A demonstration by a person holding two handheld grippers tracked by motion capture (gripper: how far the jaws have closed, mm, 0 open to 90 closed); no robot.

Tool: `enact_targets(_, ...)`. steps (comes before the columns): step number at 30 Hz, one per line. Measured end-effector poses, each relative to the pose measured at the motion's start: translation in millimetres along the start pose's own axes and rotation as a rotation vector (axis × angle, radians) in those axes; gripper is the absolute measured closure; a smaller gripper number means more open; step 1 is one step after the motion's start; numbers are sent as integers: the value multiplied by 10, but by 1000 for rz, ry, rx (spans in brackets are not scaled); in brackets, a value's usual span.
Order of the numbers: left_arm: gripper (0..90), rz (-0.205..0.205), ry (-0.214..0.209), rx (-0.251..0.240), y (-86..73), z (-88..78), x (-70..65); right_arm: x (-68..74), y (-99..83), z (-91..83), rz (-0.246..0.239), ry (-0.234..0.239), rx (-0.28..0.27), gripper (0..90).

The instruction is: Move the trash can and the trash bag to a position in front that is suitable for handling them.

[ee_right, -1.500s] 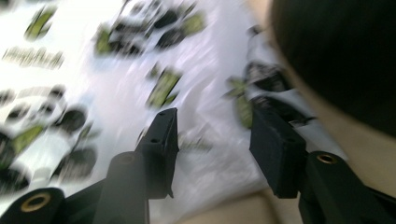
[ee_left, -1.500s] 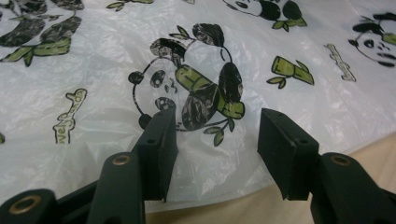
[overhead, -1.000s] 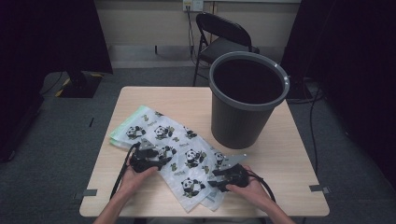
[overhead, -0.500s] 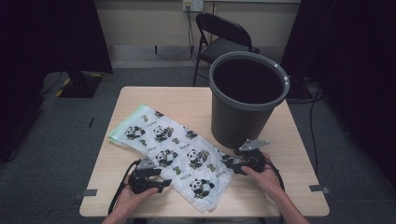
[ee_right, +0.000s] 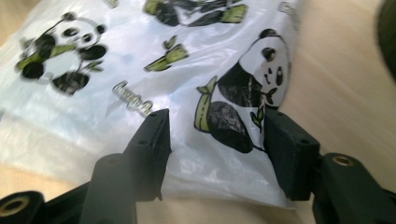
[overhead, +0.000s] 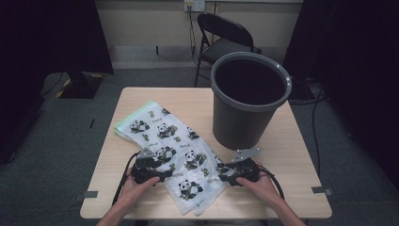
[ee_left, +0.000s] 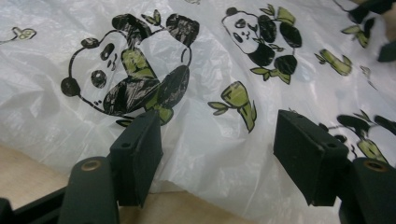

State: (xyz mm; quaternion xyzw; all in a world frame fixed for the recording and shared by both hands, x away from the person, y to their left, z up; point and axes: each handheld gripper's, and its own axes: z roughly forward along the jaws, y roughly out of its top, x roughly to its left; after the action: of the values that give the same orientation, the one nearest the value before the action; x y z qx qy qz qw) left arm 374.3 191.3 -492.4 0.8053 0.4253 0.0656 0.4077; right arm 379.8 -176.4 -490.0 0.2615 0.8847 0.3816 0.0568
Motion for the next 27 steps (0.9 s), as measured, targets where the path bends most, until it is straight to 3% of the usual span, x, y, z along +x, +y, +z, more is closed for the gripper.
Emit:
enact_targets(3, 316, 21, 20, -18, 48, 33, 45, 92, 25, 36, -21, 29, 5, 450)
enact_targets(10, 322, 2, 29, -43, 64, 82, 139, 355, 141, 187, -101, 84, 17, 484)
enact_targets(16, 314, 47, 31, -35, 115, 125, 160, 519, 220, 301, -138, 104, 11, 532)
enact_targets(17, 315, 59, 28, -44, 173, 147, 171, 614, 269, 364, -159, 116, 13, 534)
enact_targets(18, 319, 51, 34, -74, 191, 147, 174, 640, 282, 382, -158, 112, 13, 532)
enact_targets(20, 324, 49, 27, -71, 235, 128, 174, 678, 314, 416, -160, 125, 10, 503)
enact_targets(22, 327, 76, 42, -89, 249, 49, 107, 678, 327, 405, -159, 118, 7, 474)
enact_targets(25, 351, 80, -3, -93, 218, -102, -82, 594, 325, 293, -123, 88, -29, 389)
enact_targets(26, 358, 80, -3, -93, 218, -102, -82, 594, 325, 293, -123, 88, -29, 389)
enact_targets(27, 361, 144, -40, -74, 150, -158, -270, 498, 302, 168, -85, 51, -61, 353)
